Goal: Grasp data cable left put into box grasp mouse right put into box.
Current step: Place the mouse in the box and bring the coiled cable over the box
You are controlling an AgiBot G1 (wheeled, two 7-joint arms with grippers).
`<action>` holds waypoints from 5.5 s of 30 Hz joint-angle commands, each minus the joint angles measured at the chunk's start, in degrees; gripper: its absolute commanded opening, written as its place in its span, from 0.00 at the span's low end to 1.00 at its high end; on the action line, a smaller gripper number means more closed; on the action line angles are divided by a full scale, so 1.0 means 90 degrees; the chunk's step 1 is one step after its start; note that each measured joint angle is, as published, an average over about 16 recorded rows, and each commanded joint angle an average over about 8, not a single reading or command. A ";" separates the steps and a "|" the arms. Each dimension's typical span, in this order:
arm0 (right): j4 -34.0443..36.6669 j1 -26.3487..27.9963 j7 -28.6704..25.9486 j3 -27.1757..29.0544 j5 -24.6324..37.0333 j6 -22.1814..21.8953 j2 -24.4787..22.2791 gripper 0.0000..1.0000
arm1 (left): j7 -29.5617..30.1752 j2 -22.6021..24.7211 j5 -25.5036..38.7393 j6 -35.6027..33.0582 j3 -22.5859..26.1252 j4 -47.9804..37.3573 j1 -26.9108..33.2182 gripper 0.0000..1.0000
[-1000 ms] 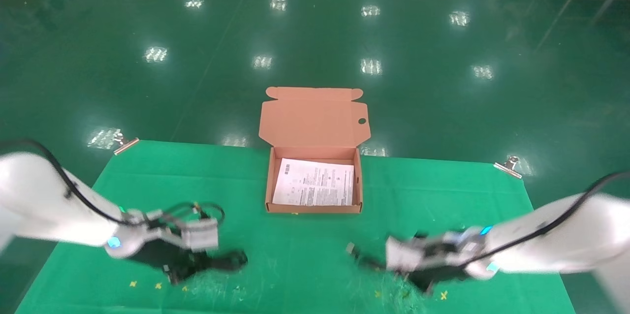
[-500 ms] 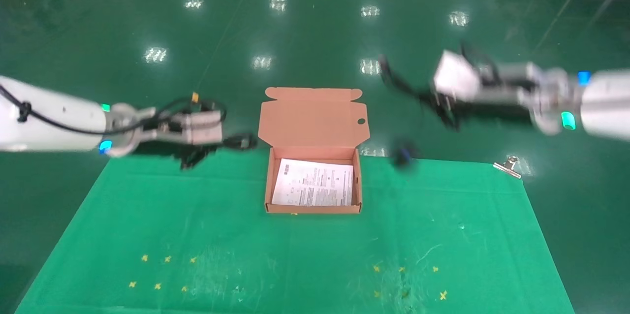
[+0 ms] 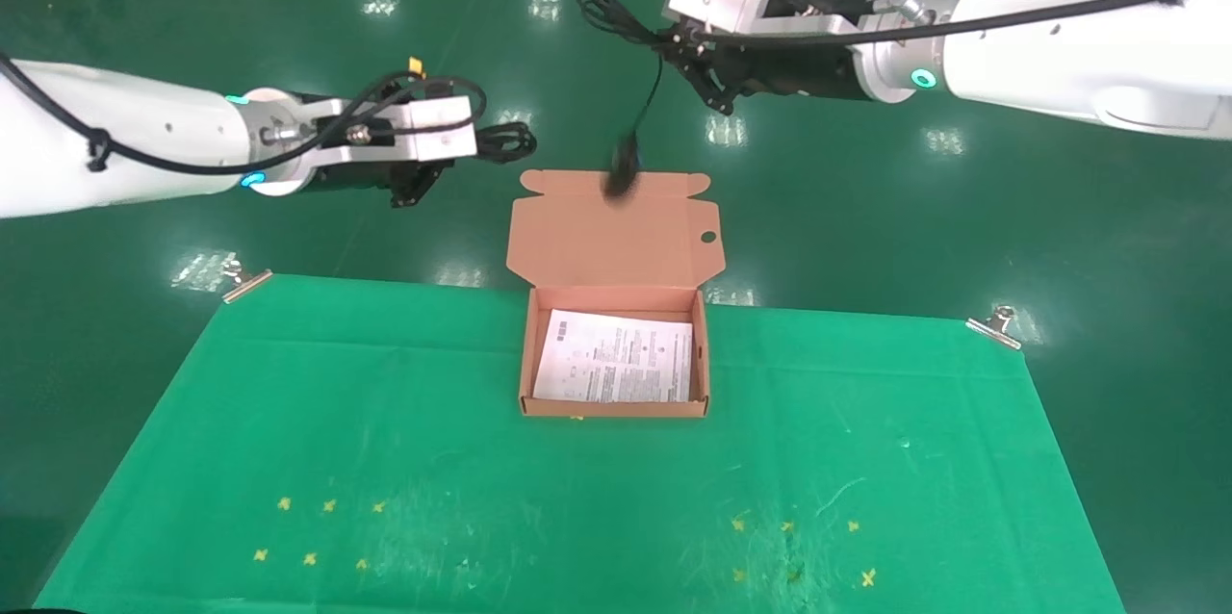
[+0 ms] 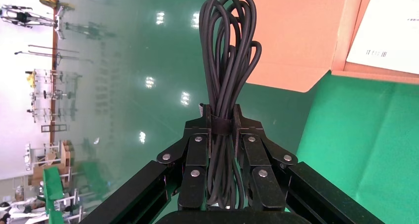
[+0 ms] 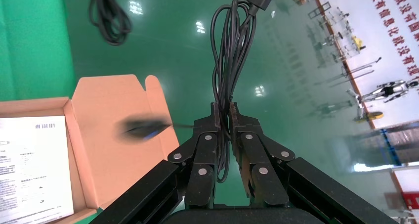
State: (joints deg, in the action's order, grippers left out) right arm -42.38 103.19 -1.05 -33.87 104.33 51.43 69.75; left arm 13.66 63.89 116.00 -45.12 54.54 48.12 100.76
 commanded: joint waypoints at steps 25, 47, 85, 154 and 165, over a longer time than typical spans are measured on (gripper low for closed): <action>0.0599 -0.0314 0.0300 -0.0804 -0.0045 -0.0323 0.0933 0.00 | 0.2308 -0.1057 0.1724 -0.1518 0.0374 0.1137 -0.0001 0.00; 0.0962 -0.0613 -0.0263 -0.3159 -0.0713 -0.0958 0.0991 0.00 | 0.2824 -0.1195 0.2027 -0.1705 0.0396 0.1715 -0.0126 0.00; 0.0394 -0.0650 -0.0425 -0.5118 -0.0661 -0.2182 0.0933 1.00 | 0.2837 -0.1196 0.2029 -0.1711 0.0395 0.1738 -0.0140 0.00; -0.3683 0.0150 -0.3679 -0.4714 0.0497 -0.1580 -0.3588 1.00 | -0.1749 0.1464 -0.2185 0.2262 0.1085 -0.1333 -0.1212 1.00; -0.2585 0.0604 -0.3214 -0.4634 0.1044 -0.1903 -0.2999 1.00 | -0.1753 0.1517 -0.1989 0.2894 0.1080 -0.1525 -0.0524 1.00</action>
State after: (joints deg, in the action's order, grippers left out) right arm -66.66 108.04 -30.44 -75.16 112.83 34.70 42.15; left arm -2.10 77.05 97.52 -20.04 63.82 35.04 95.33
